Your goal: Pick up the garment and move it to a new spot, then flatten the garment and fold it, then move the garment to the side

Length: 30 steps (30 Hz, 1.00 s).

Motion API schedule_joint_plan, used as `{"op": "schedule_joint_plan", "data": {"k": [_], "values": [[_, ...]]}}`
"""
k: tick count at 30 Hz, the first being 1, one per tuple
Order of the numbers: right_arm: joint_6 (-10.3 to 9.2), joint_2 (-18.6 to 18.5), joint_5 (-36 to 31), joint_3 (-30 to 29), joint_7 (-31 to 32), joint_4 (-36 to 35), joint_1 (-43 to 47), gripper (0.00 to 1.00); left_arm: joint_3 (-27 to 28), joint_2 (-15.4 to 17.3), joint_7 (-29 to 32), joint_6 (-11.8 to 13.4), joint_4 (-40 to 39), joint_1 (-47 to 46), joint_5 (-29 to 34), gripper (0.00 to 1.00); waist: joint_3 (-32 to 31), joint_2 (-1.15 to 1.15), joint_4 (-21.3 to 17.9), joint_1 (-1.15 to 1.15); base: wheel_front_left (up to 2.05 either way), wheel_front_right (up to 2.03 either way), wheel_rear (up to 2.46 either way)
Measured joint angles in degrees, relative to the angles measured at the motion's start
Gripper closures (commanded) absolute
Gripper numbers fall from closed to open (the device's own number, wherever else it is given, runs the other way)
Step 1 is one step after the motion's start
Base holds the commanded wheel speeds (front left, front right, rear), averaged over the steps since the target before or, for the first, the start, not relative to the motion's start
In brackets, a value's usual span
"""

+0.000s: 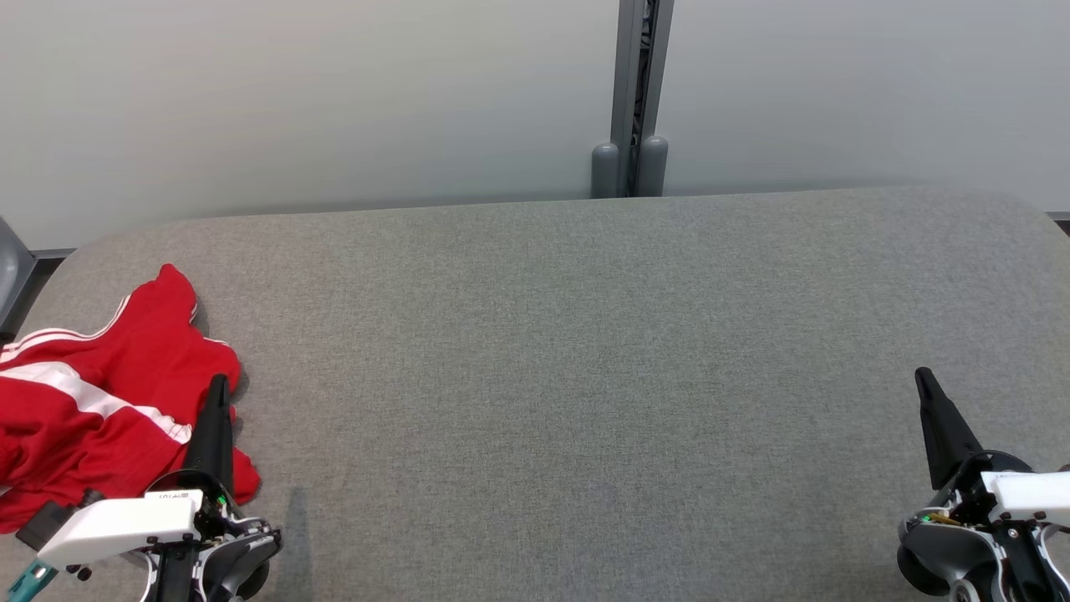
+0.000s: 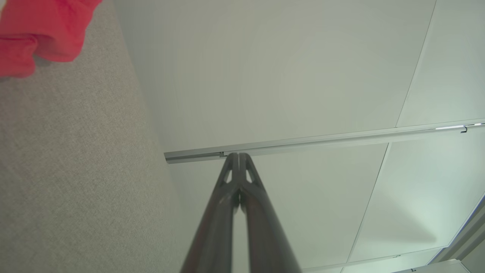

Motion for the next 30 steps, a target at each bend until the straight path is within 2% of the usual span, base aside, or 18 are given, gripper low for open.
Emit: {"op": "schedule_joint_plan", "data": {"k": [30], "values": [[0.00, 0.0, 0.0, 0.0, 0.0, 0.0, 0.0, 1.00, 0.0, 0.0, 0.0, 0.0, 0.0, 0.0, 0.0, 1.00, 0.0, 0.00, 0.0, 0.00, 0.00, 0.00, 0.00]]}}
